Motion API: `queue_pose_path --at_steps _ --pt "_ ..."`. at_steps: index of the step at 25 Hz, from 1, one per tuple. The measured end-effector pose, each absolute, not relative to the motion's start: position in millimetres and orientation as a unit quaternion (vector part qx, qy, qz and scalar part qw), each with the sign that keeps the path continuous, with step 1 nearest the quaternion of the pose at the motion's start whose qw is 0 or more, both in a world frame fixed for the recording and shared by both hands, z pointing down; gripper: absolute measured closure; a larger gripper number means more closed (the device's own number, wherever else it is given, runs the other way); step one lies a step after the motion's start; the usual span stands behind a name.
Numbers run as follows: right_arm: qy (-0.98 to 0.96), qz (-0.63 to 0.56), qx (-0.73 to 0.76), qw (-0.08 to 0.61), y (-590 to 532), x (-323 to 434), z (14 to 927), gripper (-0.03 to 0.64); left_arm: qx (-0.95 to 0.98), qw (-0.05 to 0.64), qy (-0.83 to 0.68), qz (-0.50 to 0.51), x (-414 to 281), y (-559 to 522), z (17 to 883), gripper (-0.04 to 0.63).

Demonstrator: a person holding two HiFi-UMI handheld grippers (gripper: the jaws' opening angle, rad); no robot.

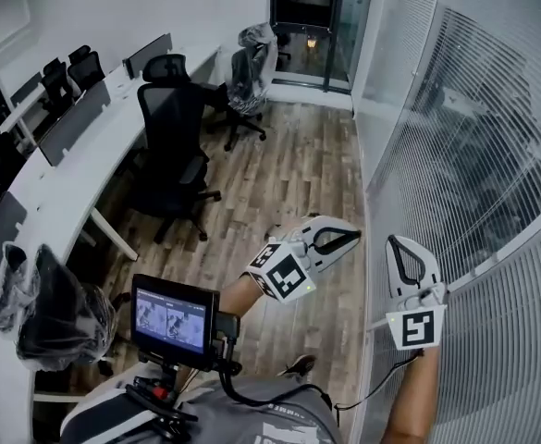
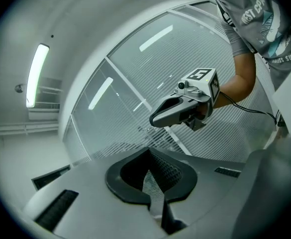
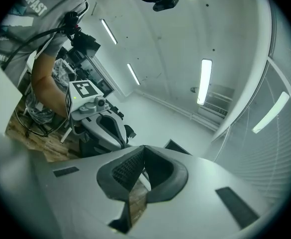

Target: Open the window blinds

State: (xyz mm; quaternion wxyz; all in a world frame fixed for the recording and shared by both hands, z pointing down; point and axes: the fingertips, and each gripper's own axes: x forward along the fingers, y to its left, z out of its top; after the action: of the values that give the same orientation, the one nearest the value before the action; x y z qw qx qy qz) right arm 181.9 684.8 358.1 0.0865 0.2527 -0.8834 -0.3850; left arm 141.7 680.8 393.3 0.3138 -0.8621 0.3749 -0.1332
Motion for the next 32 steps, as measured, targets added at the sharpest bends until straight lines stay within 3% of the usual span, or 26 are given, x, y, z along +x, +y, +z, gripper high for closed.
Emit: queue_pose_path --at_steps 18,32 --pt "-0.896 -0.367 0.237 0.079 437.4 209.5 359.9 0.615 -0.852 0.306 0.393 -0.162 171.6 440.2 393.9 0.592" --pt "-0.884 -0.369 0.270 0.098 230.3 101.1 366.9 0.615 -0.863 0.315 0.375 -0.128 57.5 227.4 396.2 0.592"
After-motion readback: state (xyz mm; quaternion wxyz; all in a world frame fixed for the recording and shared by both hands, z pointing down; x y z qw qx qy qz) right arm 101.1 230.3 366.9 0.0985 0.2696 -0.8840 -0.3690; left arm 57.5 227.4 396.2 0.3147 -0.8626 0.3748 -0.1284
